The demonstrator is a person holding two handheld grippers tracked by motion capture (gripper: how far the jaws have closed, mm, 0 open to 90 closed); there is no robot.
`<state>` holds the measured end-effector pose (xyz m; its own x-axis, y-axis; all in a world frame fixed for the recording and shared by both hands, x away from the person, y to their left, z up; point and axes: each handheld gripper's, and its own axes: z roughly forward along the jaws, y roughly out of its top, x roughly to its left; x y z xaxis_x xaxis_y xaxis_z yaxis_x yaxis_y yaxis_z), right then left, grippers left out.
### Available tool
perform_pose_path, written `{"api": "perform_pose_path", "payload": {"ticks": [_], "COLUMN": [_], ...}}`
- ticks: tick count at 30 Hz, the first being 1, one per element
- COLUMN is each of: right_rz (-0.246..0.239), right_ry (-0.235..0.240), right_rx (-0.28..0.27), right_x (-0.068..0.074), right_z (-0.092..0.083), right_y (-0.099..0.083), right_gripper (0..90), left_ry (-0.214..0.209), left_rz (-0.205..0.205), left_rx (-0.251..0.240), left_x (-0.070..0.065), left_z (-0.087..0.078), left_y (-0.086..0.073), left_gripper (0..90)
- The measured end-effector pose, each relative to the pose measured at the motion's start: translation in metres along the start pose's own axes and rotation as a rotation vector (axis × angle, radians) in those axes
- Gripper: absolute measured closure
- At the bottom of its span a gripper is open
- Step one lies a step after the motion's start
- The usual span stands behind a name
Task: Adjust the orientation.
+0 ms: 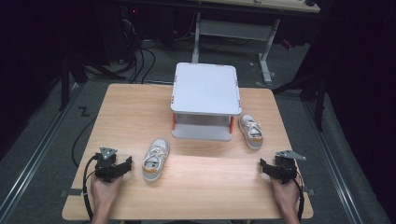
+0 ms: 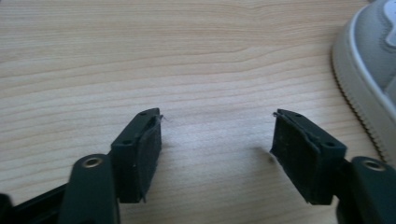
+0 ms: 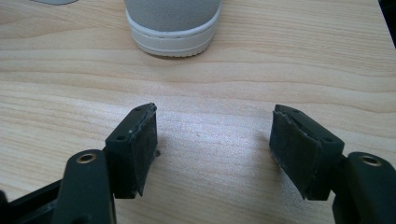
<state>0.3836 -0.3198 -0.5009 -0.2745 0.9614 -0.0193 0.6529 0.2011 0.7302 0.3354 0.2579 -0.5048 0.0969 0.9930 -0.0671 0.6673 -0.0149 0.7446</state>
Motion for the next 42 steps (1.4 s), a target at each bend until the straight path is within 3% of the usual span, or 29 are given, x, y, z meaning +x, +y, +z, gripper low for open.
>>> {"api": "perform_pose_path", "payload": {"ticks": [5,10,12,14,17,20,21,24,27,30,36,38,39,42], "right_rz": [0.000,-0.005,-0.005,-0.006,-0.006,-0.006,-0.006,-0.007,-0.008,-0.007,-0.008,-0.007,-0.007,-0.007], "right_ry": [0.002,0.005,0.005,0.007,0.008,0.007,0.007,0.008,0.009,0.009,0.010,0.009,0.009,0.009], "right_rx": [0.000,-0.001,-0.001,0.000,0.000,0.001,0.001,0.001,0.001,0.000,0.001,0.001,0.001,0.000], "right_x": [0.000,0.000,0.000,0.000,0.000,0.000,0.000,0.000,0.000,0.000,0.000,0.000,0.000,0.000], "right_z": [0.000,0.000,0.000,0.000,0.000,0.000,0.000,0.000,0.000,0.000,0.000,0.000,0.000,0.000], "right_y": [0.000,0.000,0.000,0.000,0.000,0.000,0.000,0.000,0.000,0.000,0.000,0.000,0.000,0.000], "right_gripper": [32.0,31.9,31.8,31.8,31.5,31.5,31.6,31.5,31.6,31.5,31.5,31.5,31.6,31.5], "left_ry": [-0.049,-0.079,-0.101,-0.122,-0.143,-0.175,-0.202,-0.221,-0.227,-0.241,-0.224,-0.225,-0.200,-0.188], "left_rz": [-0.024,0.022,0.040,0.046,0.086,0.111,0.128,0.149,0.160,0.169,0.205,0.213,0.220,0.220], "left_rx": [-0.009,-0.037,-0.065,-0.071,-0.075,-0.074,-0.058,-0.029,-0.011,0.044,0.083,0.085,0.087,0.091], "left_x": [-0.002,-0.014,-0.021,-0.027,-0.035,-0.044,-0.051,-0.059,-0.062,-0.066,-0.071,-0.072,-0.073,-0.073], "left_z": [-0.004,-0.019,-0.033,-0.039,-0.045,-0.049,-0.049,-0.045,-0.041,-0.031,-0.021,-0.020,-0.021,-0.022], "left_y": [0.002,0.006,0.010,0.012,0.016,0.021,0.025,0.030,0.032,0.038,0.039,0.039,0.039,0.041], "left_gripper": [35.6,36.7,37.1,37.2,37.1,37.1,37.1,38.5,41.3,44.4,50.0,54.9,63.0,66.6]}}
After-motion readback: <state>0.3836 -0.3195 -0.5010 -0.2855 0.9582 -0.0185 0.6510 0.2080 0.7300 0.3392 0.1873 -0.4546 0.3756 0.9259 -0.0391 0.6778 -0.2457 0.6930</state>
